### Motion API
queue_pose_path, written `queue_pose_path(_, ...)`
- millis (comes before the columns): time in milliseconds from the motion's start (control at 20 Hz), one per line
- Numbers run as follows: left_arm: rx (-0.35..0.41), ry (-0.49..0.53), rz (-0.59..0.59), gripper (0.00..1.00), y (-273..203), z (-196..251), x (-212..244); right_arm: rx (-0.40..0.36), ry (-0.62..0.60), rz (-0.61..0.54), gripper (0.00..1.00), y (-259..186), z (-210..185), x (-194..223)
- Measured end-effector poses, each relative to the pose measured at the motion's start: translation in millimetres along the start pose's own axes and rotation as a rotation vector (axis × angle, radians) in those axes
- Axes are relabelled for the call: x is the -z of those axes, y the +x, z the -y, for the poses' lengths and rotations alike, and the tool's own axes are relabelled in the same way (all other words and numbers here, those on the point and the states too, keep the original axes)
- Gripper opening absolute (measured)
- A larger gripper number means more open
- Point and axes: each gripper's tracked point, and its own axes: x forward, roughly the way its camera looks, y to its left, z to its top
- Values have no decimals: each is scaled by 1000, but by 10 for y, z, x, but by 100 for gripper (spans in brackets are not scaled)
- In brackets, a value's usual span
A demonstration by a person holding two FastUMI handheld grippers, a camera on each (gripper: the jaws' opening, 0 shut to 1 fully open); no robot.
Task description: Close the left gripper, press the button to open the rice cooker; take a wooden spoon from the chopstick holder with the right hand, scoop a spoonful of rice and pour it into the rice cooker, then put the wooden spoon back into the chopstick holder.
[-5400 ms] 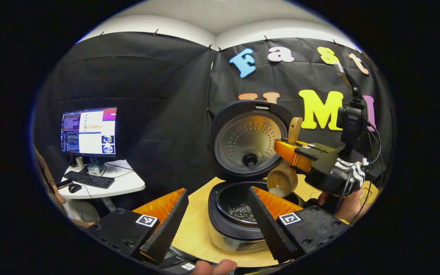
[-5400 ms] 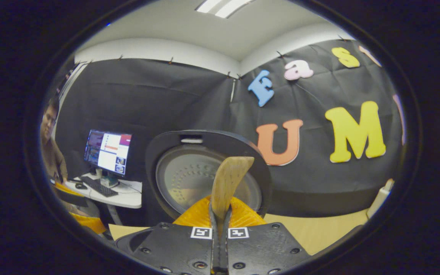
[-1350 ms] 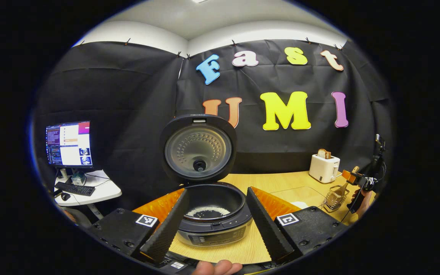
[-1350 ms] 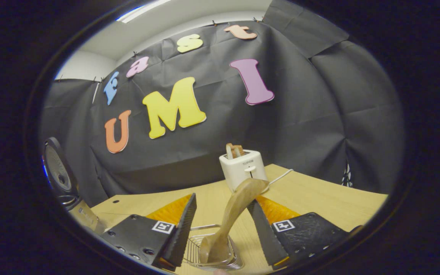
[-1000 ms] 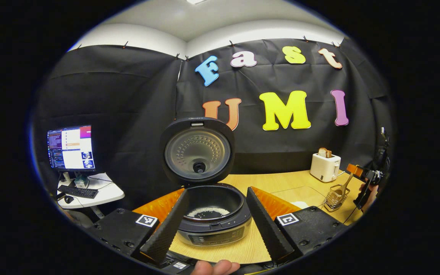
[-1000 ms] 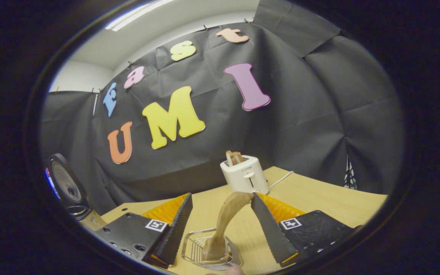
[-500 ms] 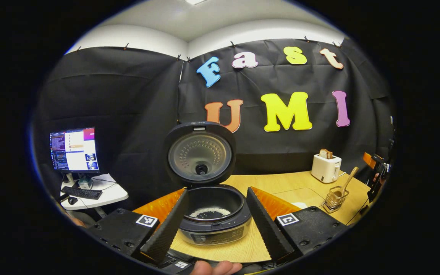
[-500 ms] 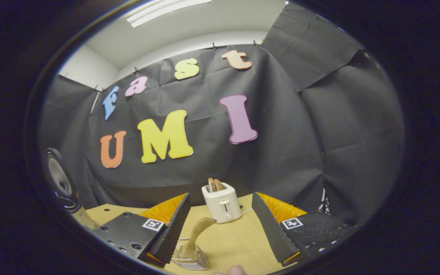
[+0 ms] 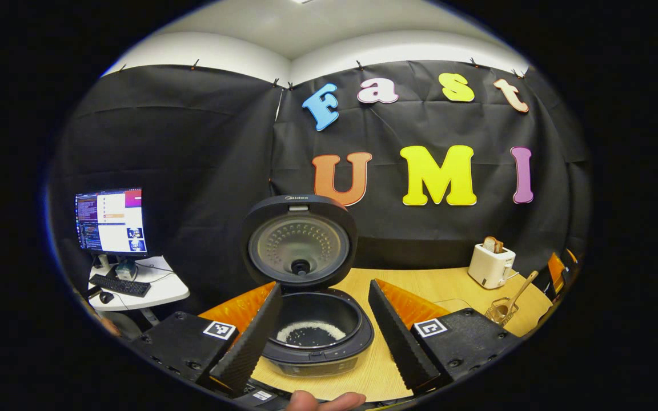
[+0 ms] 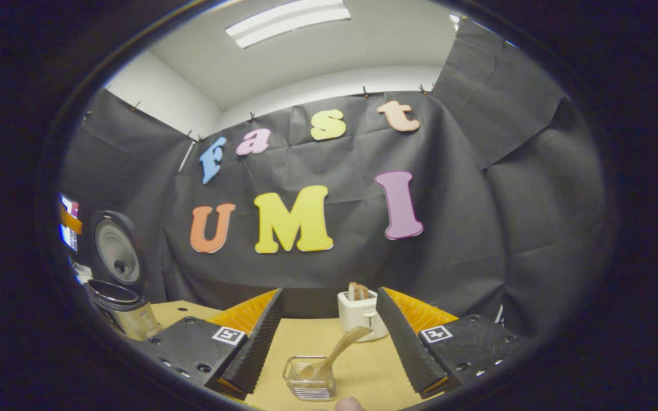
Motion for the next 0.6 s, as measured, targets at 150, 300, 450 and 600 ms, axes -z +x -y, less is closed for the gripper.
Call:
queue_pose_path(150, -5, 4, 5, 97, 182, 32, -319, -92, 5, -70, 95, -36, -185, 242)
queue_pose_path(300, 19, -18, -21, 97, 439, 63, -578, -108, -10, -121, 95, -87, -186, 389)
queue_pose_path(450, -5, -10, -45, 97, 731, -29, -860, -119, 7, -128, 95, -134, -186, 416)
queue_pose_path(600, 3, -3, -92, 97, 977, -48, -1051, -113, 23, -123, 95, -127, -154, 404)
